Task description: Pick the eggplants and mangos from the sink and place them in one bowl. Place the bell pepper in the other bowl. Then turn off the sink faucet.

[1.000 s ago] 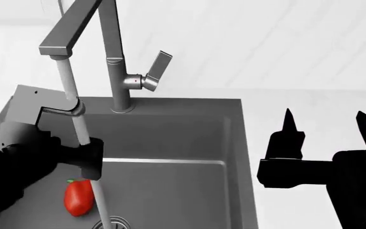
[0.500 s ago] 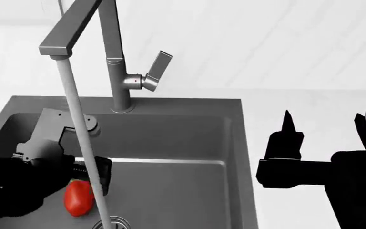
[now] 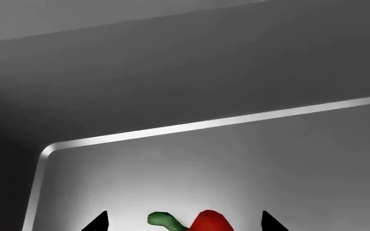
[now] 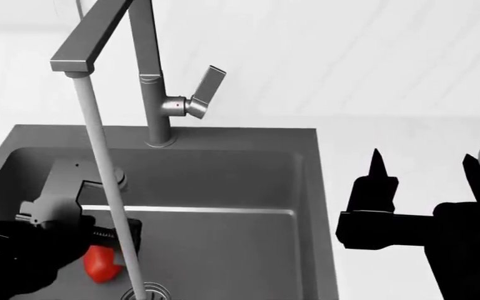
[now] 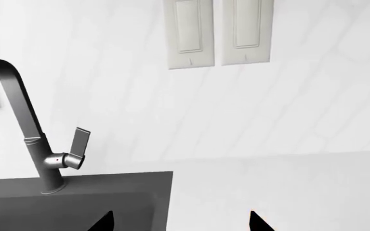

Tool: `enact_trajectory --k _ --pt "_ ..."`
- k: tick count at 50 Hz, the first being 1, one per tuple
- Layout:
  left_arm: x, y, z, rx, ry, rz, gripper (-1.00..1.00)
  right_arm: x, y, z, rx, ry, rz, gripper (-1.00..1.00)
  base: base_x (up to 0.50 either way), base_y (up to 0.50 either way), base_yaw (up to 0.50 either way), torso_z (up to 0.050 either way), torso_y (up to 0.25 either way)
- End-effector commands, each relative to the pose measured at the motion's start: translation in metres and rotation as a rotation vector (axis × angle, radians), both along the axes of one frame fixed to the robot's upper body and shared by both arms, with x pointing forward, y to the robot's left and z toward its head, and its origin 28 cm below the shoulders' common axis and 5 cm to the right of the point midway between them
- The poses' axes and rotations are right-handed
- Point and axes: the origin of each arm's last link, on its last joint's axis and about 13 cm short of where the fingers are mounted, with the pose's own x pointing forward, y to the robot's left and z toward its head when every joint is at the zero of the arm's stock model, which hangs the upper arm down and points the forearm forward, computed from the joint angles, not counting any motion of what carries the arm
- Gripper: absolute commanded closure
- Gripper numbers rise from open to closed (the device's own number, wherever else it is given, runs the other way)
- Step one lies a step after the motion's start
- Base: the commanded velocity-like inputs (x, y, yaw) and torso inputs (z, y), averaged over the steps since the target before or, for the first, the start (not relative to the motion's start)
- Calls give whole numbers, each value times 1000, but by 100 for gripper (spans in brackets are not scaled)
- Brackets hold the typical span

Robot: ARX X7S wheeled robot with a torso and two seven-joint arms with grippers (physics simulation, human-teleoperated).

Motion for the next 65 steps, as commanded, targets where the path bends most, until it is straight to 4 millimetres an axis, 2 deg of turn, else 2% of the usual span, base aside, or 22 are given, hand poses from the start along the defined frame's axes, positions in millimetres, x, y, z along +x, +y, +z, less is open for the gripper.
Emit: enact_trajectory --k 1,27,28,29,35,42,53,61,65 --pt "2 -5 -2 -31 -34 -4 -100 0 0 -1 8 -5 1 -100 0 0 0 4 -127" --pt "0 -7 -2 -33 -14 -29 -100 0 0 -1 12 -5 -3 -100 0 0 0 9 -186" --pt "0 -8 -1 -39 5 -13 100 0 0 0 11 -7 -3 -100 17 0 -6 6 -51" --pt "1 -8 0 -39 13 32 100 0 0 0 10 -9 -3 -100 18 0 -9 0 0" --pt "1 -8 4 -32 13 15 100 -2 -1 1 9 -9 -7 -100 17 -2 -11 0 -9" --pt "-3 -9 28 -54 -41 -5 100 -1 -1 0 14 -11 -7 -100 2 0 -2 0 -2" --pt "-20 -13 77 -94 -172 -68 100 -2 -2 2 14 -15 -12 -100 0 0 0 0 0" --pt "-37 -5 100 -140 -301 -128 100 -1 -1 4 14 -23 -10 -100 0 0 0 0 0" --pt "-45 2 106 -137 -342 -145 100 0 -1 5 15 -26 -7 -100 0 0 0 0 0"
